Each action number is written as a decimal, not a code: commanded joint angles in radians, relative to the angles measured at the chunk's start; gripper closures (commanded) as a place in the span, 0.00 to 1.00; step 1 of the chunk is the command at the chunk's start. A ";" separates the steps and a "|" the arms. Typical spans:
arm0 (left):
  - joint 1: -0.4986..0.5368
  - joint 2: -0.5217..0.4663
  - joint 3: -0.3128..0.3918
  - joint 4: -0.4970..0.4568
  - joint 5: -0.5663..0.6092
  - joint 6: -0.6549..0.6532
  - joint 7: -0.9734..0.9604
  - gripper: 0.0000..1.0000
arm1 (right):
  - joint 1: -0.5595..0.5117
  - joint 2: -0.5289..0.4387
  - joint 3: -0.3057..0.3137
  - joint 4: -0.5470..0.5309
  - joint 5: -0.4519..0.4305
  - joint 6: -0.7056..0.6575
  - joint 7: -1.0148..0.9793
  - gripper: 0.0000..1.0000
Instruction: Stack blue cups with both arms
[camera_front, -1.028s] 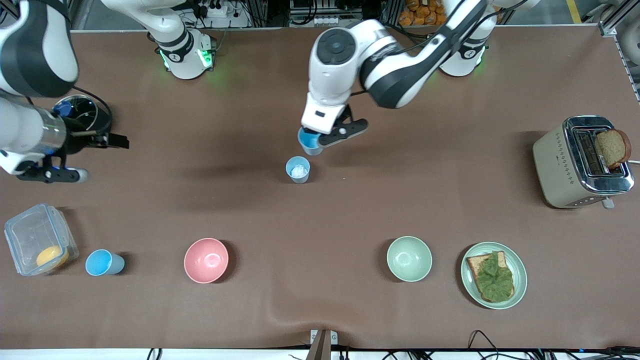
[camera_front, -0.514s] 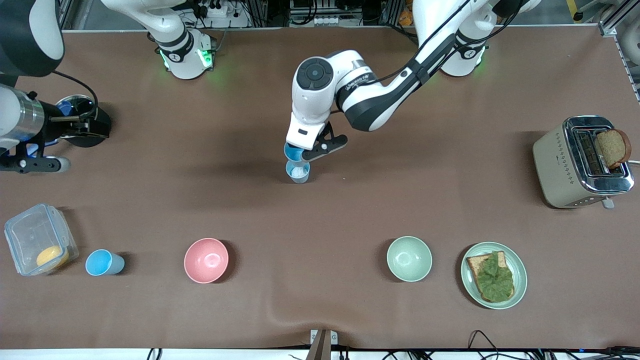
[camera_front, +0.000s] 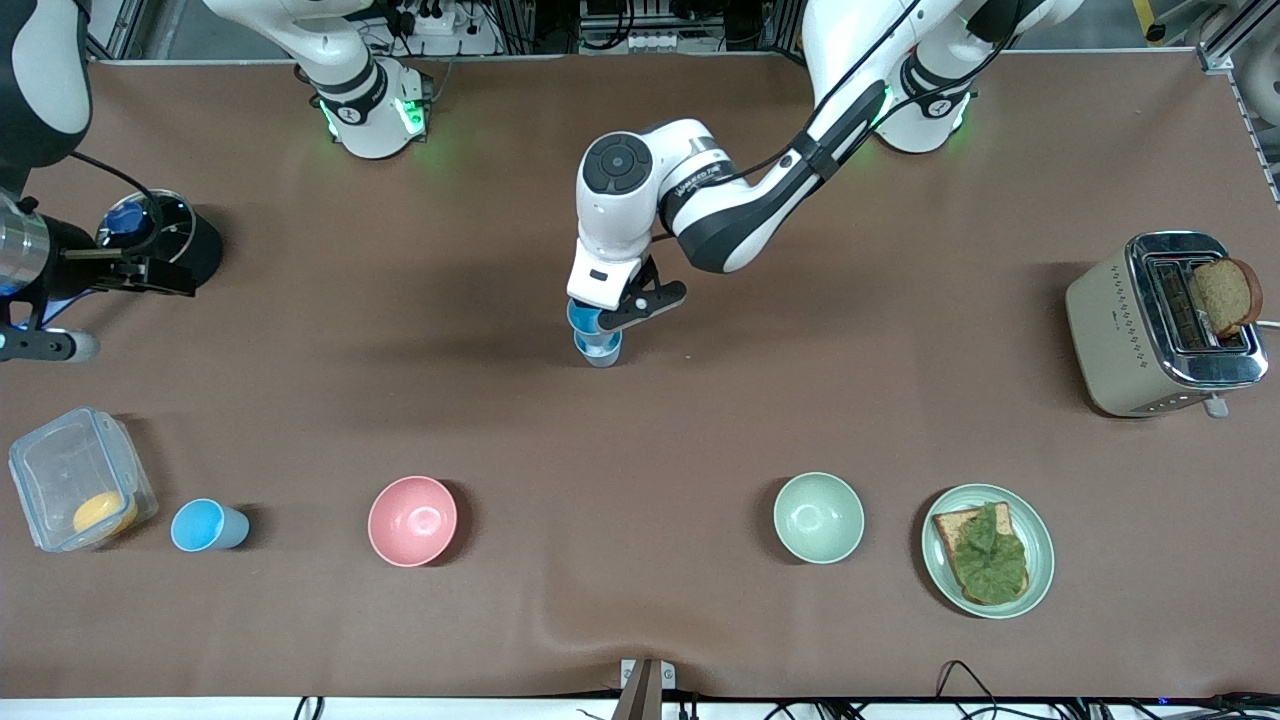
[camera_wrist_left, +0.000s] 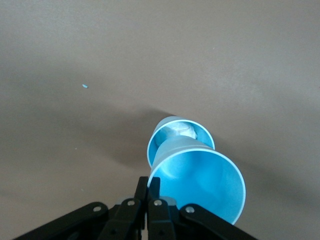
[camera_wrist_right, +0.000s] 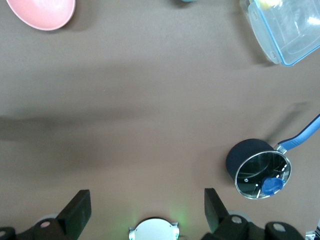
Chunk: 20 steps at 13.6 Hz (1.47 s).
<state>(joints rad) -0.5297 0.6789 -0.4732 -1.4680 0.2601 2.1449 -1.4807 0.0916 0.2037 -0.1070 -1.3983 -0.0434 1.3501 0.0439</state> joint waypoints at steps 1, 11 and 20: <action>-0.019 0.017 0.011 0.026 0.034 0.018 -0.027 1.00 | -0.026 -0.023 0.009 -0.036 0.023 0.050 -0.013 0.00; 0.031 -0.105 0.077 0.021 0.099 0.038 -0.021 0.00 | -0.401 -0.035 0.374 -0.056 -0.003 0.104 -0.038 0.00; 0.312 -0.383 0.068 0.014 0.068 -0.173 0.274 0.00 | -0.401 -0.044 0.377 -0.036 -0.013 0.093 -0.026 0.00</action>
<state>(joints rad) -0.2715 0.3569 -0.3947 -1.4183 0.3349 2.0184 -1.2962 -0.2834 0.1840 0.2536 -1.4246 -0.0568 1.4411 0.0097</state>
